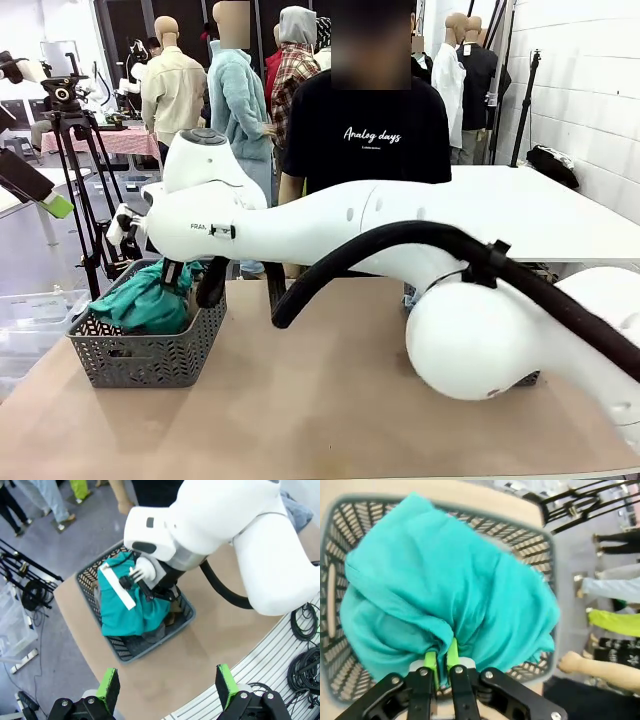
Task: Sort the tops and bottoms.
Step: Sort the clothes according to human instructions.
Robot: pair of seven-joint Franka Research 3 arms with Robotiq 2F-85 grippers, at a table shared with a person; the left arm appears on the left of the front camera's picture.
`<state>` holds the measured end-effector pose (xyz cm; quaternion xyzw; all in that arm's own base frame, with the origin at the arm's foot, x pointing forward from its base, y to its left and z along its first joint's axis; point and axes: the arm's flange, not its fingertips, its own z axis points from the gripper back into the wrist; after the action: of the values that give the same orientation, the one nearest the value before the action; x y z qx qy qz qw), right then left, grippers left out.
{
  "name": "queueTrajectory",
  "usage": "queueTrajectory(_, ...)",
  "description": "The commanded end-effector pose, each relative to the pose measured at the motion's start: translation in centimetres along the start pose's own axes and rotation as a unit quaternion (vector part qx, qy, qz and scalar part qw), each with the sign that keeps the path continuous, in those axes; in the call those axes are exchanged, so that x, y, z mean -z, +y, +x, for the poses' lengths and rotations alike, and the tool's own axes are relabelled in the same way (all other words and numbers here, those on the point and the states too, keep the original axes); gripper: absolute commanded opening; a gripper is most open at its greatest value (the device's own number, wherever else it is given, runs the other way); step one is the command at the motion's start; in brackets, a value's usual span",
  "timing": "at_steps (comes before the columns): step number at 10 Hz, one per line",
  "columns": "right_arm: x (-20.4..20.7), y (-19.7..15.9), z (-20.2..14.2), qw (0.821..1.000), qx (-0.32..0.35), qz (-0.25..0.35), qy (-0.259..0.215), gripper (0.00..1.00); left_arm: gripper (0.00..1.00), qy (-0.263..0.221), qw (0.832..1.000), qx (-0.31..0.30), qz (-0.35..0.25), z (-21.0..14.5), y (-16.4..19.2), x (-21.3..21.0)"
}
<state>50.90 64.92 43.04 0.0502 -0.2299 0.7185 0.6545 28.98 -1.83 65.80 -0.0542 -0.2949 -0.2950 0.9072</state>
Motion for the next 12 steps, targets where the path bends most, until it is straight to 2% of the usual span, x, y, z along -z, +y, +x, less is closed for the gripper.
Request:
queueTrajectory(1, 2.4, -3.1, 3.3, 0.999, 0.007, 0.034, 0.005, 0.00, 1.00, -0.001, 1.000, -0.001, 0.002, 0.0, 0.1, -0.2)
queueTrajectory(4, 4.4, -3.2, 3.8, 0.999, 0.001, 0.044, 0.020, 0.00, 1.00, -0.001, 1.000, -0.001, 0.002, 0.0, 0.1, -0.2)
queueTrajectory(7, 2.2, -3.1, 3.3, 1.000, 0.013, 0.022, 0.010, 0.00, 1.00, -0.001, 1.000, -0.001, 0.002, 0.0, 0.1, -0.2)
queueTrajectory(8, 0.9, -2.9, 3.2, 1.000, 0.010, 0.016, 0.004, 0.12, 1.00, -0.001, 1.000, -0.001, 0.002, 0.0, 0.1, -0.2)
queueTrajectory(12, -3.6, -2.3, 3.1, 1.000, 0.017, -0.010, -0.022, 0.91, 1.00, -0.001, 1.000, -0.001, 0.002, 0.0, 0.1, -0.2)
